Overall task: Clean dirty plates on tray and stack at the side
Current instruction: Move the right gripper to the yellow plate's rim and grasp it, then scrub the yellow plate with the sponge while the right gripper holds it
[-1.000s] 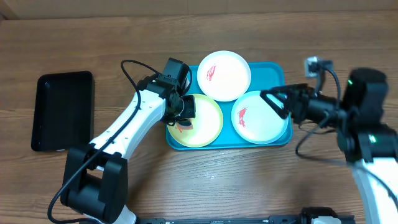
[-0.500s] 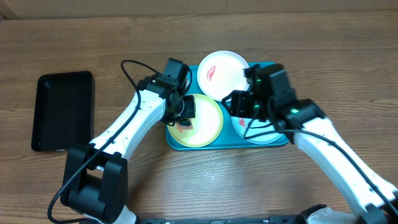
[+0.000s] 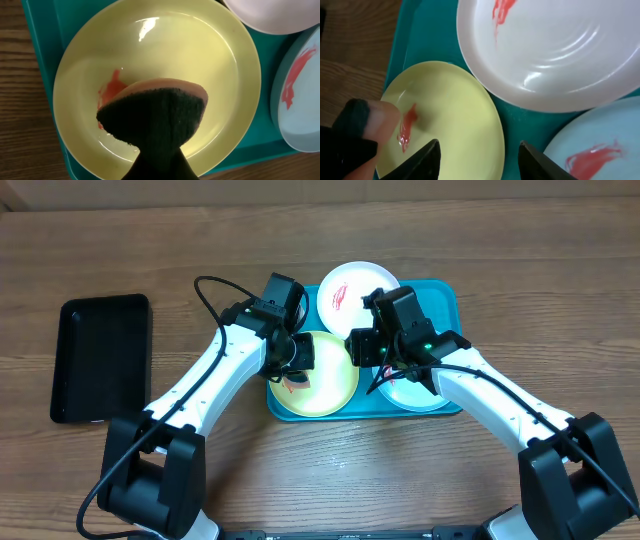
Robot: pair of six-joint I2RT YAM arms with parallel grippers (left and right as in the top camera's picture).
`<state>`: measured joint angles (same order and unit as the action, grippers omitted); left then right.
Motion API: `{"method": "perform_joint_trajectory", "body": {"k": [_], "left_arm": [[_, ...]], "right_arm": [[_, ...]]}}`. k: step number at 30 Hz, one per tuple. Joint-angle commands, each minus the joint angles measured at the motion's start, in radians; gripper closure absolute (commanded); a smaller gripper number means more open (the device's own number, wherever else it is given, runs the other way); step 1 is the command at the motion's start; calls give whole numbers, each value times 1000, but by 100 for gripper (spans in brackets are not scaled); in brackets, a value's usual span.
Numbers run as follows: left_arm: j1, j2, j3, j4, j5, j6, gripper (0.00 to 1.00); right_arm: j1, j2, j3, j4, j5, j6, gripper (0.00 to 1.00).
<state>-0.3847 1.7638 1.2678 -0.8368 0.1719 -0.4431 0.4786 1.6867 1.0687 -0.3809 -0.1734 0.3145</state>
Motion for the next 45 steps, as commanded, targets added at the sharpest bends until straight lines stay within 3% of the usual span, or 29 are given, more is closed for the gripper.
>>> {"method": "perform_joint_trajectory", "body": {"k": [1, 37, 45], "left_arm": [[5, -3, 1, 4, 12, -10, 96], [3, -2, -69, 121, 12, -11, 96], [-39, 18, -71, 188, 9, -18, 96]], "right_arm": [[1, 48, 22, 20, 57, -61, 48], [53, 205, 11, 57, 94, -48, 62], [53, 205, 11, 6, 94, 81, 65]]}}
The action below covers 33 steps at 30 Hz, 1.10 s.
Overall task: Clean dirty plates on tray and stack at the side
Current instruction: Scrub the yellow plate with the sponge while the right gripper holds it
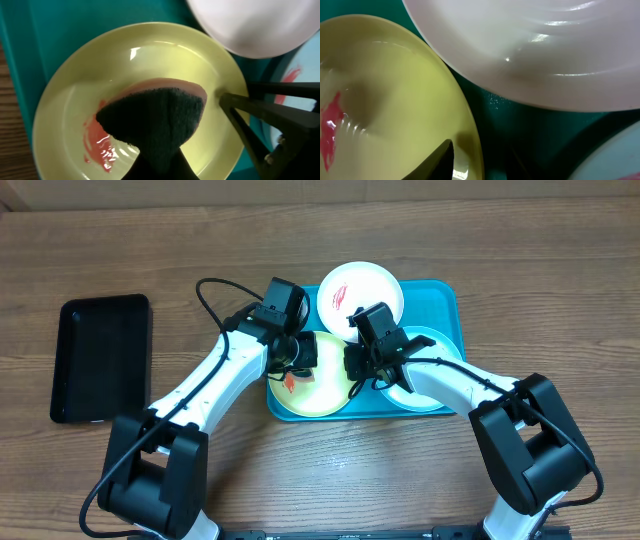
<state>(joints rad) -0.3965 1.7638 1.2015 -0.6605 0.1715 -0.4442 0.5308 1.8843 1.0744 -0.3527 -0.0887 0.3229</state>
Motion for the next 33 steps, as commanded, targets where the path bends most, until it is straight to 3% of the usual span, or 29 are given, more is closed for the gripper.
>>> {"method": "perform_joint_trajectory", "body": {"k": [1, 9, 12, 15, 22, 26, 31, 33], "left_arm": [[-33, 27, -5, 14, 3, -19, 96], [-50, 156, -5, 28, -21, -88, 96], [-49, 181, -5, 38, -18, -86, 72], [-45, 185, -1, 40, -18, -79, 64], [-24, 184, 97, -58, -13, -72, 81], [-24, 184, 111, -73, -13, -67, 82], [-24, 184, 111, -83, -12, -60, 69], [-23, 184, 111, -84, 0, -42, 59]], "right_arm": [[1, 8, 5, -28, 8, 79, 65], [1, 8, 5, -53, 6, 78, 64], [1, 8, 5, -53, 6, 78, 64], [1, 8, 5, -54, 5, 78, 49], [1, 8, 5, -63, 6, 78, 46], [1, 8, 5, -64, 6, 78, 72], [1, 8, 5, -65, 6, 78, 80], [1, 8, 5, -65, 6, 78, 87]]}}
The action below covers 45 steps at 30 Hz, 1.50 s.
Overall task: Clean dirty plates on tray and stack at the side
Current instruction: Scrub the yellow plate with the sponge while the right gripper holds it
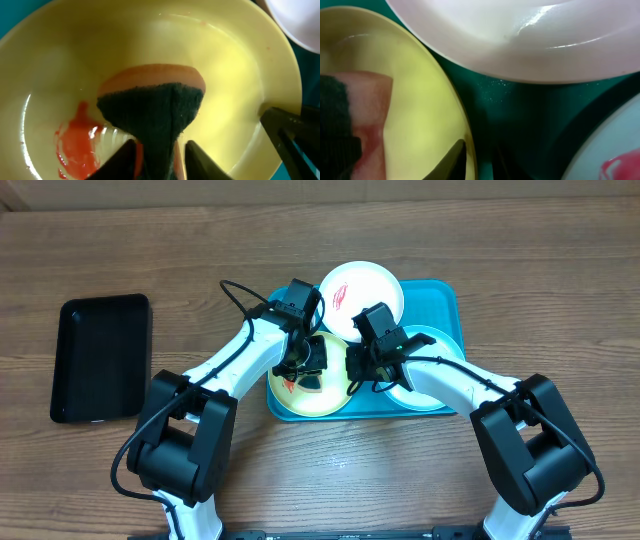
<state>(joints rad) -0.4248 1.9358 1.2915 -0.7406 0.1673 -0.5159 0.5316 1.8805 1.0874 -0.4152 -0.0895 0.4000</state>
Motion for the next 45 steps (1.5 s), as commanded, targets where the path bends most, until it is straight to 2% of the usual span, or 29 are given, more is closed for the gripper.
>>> {"method": "perform_joint_trajectory", "body": {"k": [1, 2, 6, 10, 12, 13, 16, 18, 24, 31, 34, 39, 45], "left_arm": [[6, 12, 21, -4, 16, 43, 46], [6, 12, 21, -4, 22, 48, 44], [6, 12, 21, -3, 20, 48, 45], [6, 13, 21, -3, 8, 48, 60], [6, 13, 21, -3, 5, 48, 74], [6, 13, 21, -3, 6, 48, 84], [5, 13, 21, -9, 9, 48, 96], [5, 13, 21, -16, 0, 49, 96], [18, 13, 21, -75, -163, 48, 96], [34, 13, 36, -93, -234, 94, 96], [34, 13, 61, -93, -183, 93, 96], [22, 19, 65, -14, 37, 88, 96], [-15, 55, 64, 4, 61, 39, 96]], "right_arm": [[0, 12, -8, -2, 7, 1, 89], [0, 12, -8, -2, 7, 2, 96], [0, 12, -8, -2, 7, 2, 96], [0, 12, -8, -2, 6, 1, 96], [0, 12, -8, -2, 6, 2, 96], [0, 12, -8, -2, 6, 2, 96], [0, 12, -8, -2, 6, 2, 96], [0, 12, -8, -2, 7, 2, 96], [0, 12, -8, -2, 7, 1, 96], [0, 12, -8, -2, 7, 1, 96], [0, 12, -8, -2, 7, 1, 96], [0, 12, -8, 2, 6, 1, 96], [0, 12, -8, 4, 6, 1, 96]]}}
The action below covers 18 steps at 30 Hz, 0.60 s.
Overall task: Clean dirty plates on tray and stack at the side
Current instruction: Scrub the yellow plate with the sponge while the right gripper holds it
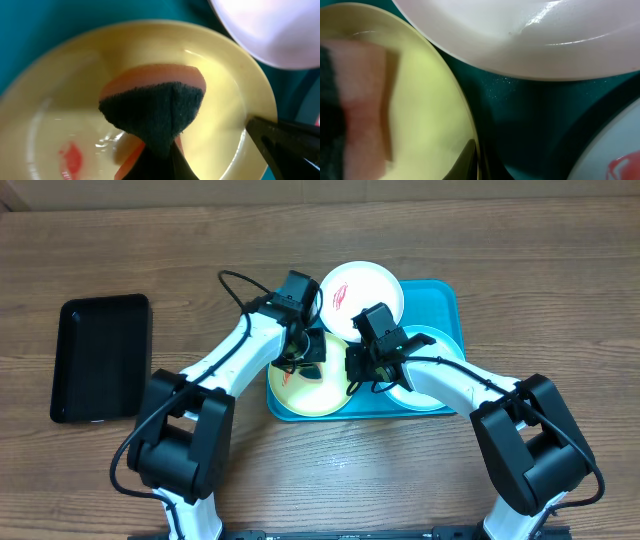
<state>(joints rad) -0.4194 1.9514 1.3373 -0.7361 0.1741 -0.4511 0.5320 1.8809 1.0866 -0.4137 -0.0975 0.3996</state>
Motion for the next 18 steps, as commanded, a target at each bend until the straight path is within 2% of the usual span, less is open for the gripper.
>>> {"method": "perform_joint_trajectory", "body": {"k": [1, 6, 12, 18], "left_arm": [[-23, 48, 18, -5, 48, -23, 96], [-18, 91, 18, -88, -127, -23, 96], [-10, 121, 18, -209, -467, -17, 96], [-6, 113, 54, -248, -541, -17, 96]], "right_arm": [[0, 11, -7, 1, 15, 2, 96], [0, 11, -7, 0, 14, 2, 96], [0, 11, -7, -1, 14, 2, 96], [0, 11, -7, 0, 15, 2, 96]]}}
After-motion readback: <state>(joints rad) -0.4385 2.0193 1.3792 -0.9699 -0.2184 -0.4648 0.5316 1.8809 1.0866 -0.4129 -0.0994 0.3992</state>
